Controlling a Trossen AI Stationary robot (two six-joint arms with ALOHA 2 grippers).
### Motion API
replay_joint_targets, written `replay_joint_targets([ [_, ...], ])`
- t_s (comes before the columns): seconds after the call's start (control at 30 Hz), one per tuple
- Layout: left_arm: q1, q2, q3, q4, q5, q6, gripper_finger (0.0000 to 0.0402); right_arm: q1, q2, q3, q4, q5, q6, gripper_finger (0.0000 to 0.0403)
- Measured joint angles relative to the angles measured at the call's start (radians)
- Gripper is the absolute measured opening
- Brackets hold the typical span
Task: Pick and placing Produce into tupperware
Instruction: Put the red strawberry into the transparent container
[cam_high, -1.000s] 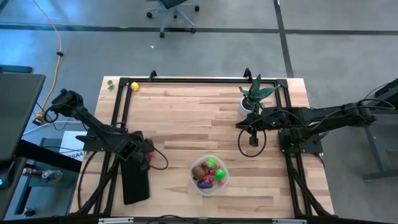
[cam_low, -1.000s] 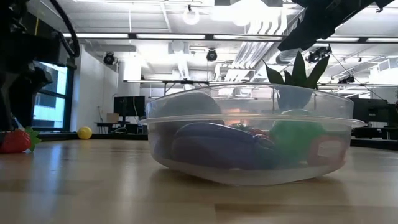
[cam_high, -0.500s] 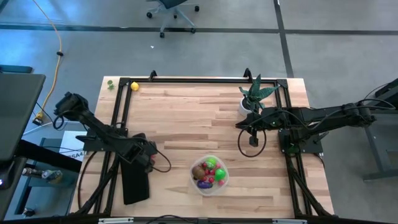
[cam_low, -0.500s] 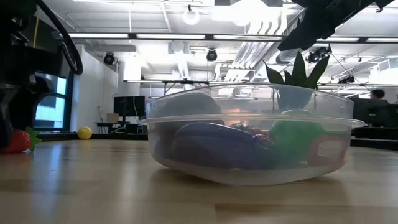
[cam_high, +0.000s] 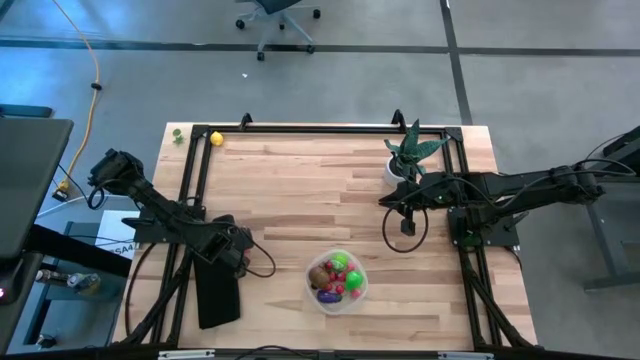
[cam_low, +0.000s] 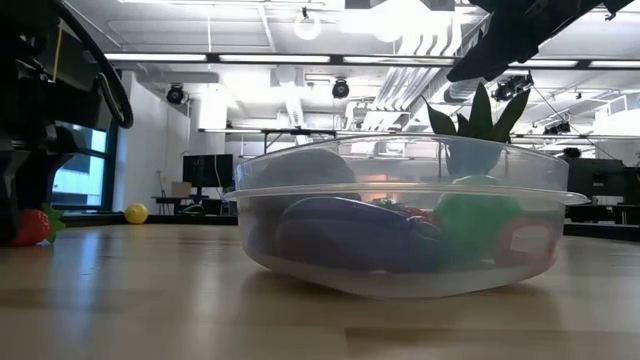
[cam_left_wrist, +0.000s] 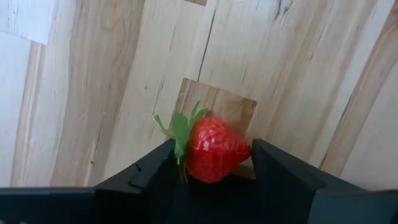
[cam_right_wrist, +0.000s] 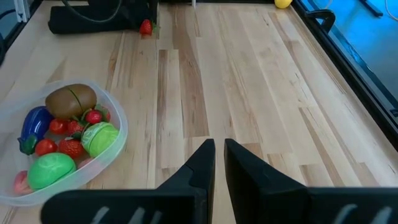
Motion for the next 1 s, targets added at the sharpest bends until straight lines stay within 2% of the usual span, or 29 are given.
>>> replay_joint_targets([
  [0.27, 0.000, 0.000, 0.001, -0.001, -0.012, -0.021, 0.0148, 0.000, 0.000, 0.000, 0.000, 0.000, 0.000, 0.0026],
  [0.77, 0.000, 0.000, -0.001, 0.000, -0.030, -0.015, 0.0149, 0.000, 0.000, 0.000, 0.000, 0.000, 0.000, 0.0026],
  [1.0, -0.001, -0.005, -0.044, 0.071, -0.051, -0.014, 0.0150, 0.000, 0.000, 0.000, 0.000, 0.000, 0.000, 0.0026],
])
